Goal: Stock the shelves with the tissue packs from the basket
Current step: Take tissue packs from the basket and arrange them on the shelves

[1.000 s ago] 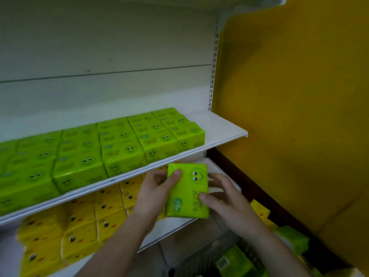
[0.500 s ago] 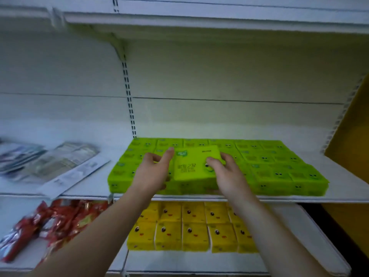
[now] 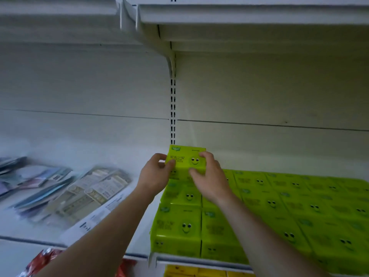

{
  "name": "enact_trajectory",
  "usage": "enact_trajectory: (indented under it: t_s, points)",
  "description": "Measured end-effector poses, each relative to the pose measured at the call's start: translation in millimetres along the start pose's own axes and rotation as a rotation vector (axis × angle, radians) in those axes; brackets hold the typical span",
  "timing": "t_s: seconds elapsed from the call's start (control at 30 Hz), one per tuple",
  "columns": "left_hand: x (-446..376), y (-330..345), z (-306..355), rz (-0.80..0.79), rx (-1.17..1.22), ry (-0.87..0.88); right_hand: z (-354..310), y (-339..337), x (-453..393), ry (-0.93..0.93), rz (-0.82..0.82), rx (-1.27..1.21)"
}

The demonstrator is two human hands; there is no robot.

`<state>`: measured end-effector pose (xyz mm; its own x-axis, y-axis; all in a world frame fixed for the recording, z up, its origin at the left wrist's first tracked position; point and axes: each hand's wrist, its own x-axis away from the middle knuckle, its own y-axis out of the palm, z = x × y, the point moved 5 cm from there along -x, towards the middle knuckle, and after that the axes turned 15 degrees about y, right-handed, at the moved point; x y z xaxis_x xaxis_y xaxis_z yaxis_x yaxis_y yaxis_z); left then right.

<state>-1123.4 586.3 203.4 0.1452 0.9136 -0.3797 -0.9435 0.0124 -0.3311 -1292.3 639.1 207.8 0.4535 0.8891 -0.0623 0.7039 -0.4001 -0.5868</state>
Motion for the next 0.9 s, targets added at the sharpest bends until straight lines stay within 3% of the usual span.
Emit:
enact_trajectory:
  t_s: [0.2,0.4,0.5,0.6,0.73,0.8,0.9]
  points:
    - [-32.3,19.9,-37.5,-0.179,-0.125,-0.018,16.0,23.1,-34.2,-0.042,0.044,0.276]
    - [-38.5,27.8,-43.8,-0.178,-0.167,-0.059,21.2,28.4,-40.9,-0.135,0.095,0.441]
    - [-33.4,24.1,-33.4,-0.169,-0.308,-0.047,22.2,18.7,-32.6,-0.162,0.077,0.446]
    - [-14.6,21.4,1.0,-0.036,-0.423,0.122,24.6,-5.1,-10.0,-0.208,0.117,0.397]
    - [36.4,44.2,71.4,0.131,-0.294,0.423,39.0,-64.1,39.8,-0.268,0.24,0.216]
    - [74.2,76.9,102.3,0.069,-0.168,0.505,60.0,-98.7,73.4,-0.294,0.305,0.153]
    - [140.5,143.2,142.1,-0.152,0.002,0.556,107.5,-157.9,124.6,-0.225,0.35,0.123]
